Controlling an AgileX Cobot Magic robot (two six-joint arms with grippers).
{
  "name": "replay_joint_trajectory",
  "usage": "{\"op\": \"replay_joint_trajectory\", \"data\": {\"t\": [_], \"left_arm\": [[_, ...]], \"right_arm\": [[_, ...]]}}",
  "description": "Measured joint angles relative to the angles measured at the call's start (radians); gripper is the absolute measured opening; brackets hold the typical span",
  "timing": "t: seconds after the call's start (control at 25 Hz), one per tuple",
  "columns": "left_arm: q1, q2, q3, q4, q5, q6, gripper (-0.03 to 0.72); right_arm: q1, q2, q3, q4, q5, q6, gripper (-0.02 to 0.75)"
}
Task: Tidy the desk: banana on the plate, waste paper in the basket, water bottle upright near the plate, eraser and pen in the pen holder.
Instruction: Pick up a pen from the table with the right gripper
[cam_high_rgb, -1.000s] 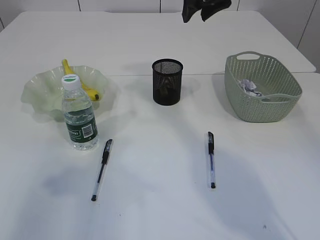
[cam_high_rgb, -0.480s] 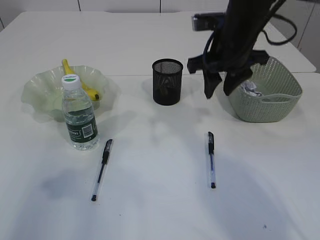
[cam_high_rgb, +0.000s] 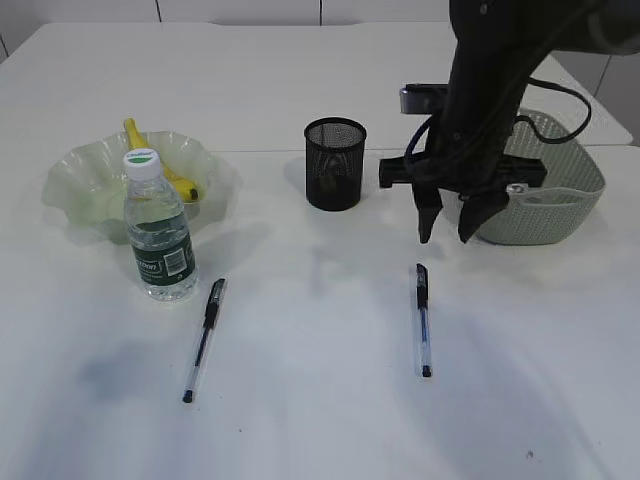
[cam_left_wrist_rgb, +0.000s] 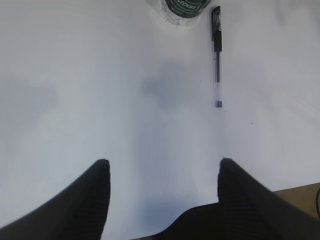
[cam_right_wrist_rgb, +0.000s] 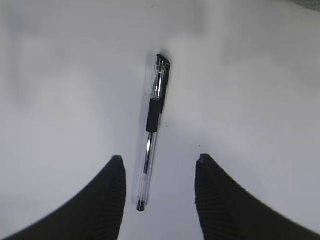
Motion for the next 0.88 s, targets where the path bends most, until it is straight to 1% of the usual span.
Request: {"op": "replay_joint_trajectory", "data": {"t": [0.88], "left_arm": [[0.0, 0.0, 0.0, 0.0, -0.009, 0.0, 0.461]], "right_arm": [[0.0, 0.163, 0.0, 0.0, -0.054, 0.004, 0.342]]}}
